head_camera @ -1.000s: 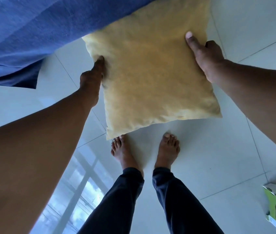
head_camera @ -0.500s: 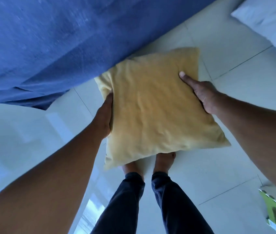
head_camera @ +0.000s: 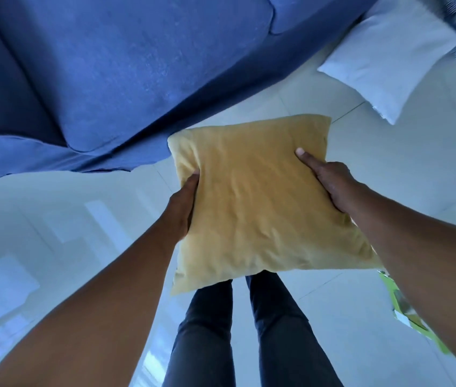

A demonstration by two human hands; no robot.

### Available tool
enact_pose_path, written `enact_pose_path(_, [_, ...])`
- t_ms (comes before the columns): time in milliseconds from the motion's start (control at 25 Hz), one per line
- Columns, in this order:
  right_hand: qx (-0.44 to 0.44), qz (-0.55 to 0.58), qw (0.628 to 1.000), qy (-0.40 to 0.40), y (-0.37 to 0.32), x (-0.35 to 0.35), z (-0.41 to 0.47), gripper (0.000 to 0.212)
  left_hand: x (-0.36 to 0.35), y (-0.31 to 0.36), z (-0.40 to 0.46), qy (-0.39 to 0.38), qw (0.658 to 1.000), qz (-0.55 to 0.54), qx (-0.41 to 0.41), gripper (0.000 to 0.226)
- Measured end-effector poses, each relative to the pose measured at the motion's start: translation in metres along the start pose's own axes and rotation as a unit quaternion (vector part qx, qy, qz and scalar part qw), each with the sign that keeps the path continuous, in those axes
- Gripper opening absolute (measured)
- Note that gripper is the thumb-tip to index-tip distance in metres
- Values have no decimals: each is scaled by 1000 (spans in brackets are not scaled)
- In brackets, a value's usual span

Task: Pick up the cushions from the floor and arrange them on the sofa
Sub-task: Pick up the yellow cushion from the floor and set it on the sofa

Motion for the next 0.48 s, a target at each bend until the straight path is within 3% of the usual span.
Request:
enact_pose_path(200, [37, 6, 999, -8, -12, 34, -83, 112, 3, 59, -74, 3, 1000, 2, -30, 42])
enact_pose_path(480, [106, 50, 992, -37, -33, 68, -201, 97, 23, 136, -166, 8, 995, -16, -101, 63])
Point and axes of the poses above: each hand's wrist, its own z-axis towards the middle knuckle, its own x-axis out of the back of the hand, y = z × x, the point moved 10 cm from there along z, towards the middle knuckle, and after that the axes turned 15 degrees about -x, right-handed, at the moved point
